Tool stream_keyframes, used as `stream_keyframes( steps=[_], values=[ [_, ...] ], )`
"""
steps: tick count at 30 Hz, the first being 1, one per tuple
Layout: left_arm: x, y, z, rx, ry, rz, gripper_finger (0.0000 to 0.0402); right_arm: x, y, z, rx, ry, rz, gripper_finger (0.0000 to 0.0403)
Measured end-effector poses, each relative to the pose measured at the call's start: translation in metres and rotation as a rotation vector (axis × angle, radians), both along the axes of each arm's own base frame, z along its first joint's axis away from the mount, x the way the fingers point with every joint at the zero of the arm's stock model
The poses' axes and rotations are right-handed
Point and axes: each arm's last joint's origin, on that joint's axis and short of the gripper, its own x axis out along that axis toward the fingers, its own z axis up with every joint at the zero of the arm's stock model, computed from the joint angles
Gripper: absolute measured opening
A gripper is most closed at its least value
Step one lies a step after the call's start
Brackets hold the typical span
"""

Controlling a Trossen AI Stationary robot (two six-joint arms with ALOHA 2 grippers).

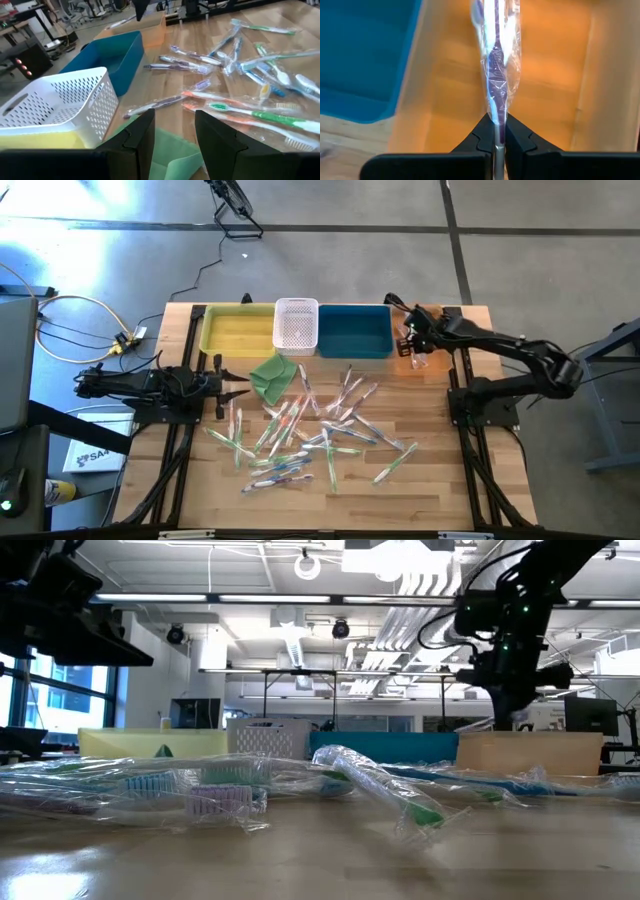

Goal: Pick & Place Toothbrushes
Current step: Put the violet toothbrush into the orange bin

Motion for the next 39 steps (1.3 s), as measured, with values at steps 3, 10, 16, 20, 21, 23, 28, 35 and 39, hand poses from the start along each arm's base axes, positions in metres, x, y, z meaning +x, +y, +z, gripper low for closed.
stream_keyframes(
  steps=[3,10,16,20,21,23,28,35,39],
  values=[
    [0.000,0.000,0.000,0.020,0.004,-0.004,0.0136,-0.005,-0.001,-0.005,0.014,0.008,-0.034,0.0008],
    [0.000,0.000,0.000,0.021,0.005,-0.004,0.0136,-0.017,-0.003,-0.017,0.046,0.021,-0.132,0.0008],
    [0.000,0.000,0.000,0.025,0.005,-0.004,0.0136,-0.021,-0.005,-0.019,0.049,0.019,-0.175,0.0008],
    [0.000,0.000,0.000,0.042,0.009,-0.006,0.0136,-0.020,-0.007,-0.019,0.026,0.010,-0.184,0.0020],
    [0.000,0.000,0.000,0.047,0.009,-0.007,0.0136,-0.020,-0.007,-0.018,0.021,0.007,-0.186,0.0026],
    [0.000,0.000,0.000,0.047,0.010,-0.008,0.0136,-0.020,-0.007,-0.018,0.020,0.009,-0.186,0.0037],
    [0.000,0.000,0.000,0.047,0.010,-0.008,0.0136,-0.021,-0.008,-0.018,0.002,0.027,-0.185,0.0066],
    [0.000,0.000,0.000,0.046,0.009,-0.008,0.0136,-0.021,-0.008,-0.018,-0.018,0.055,-0.165,0.0108],
    [0.000,0.000,0.000,0.047,0.010,-0.008,0.0136,-0.021,-0.008,-0.018,-0.009,0.062,-0.125,0.0120]
  ],
)
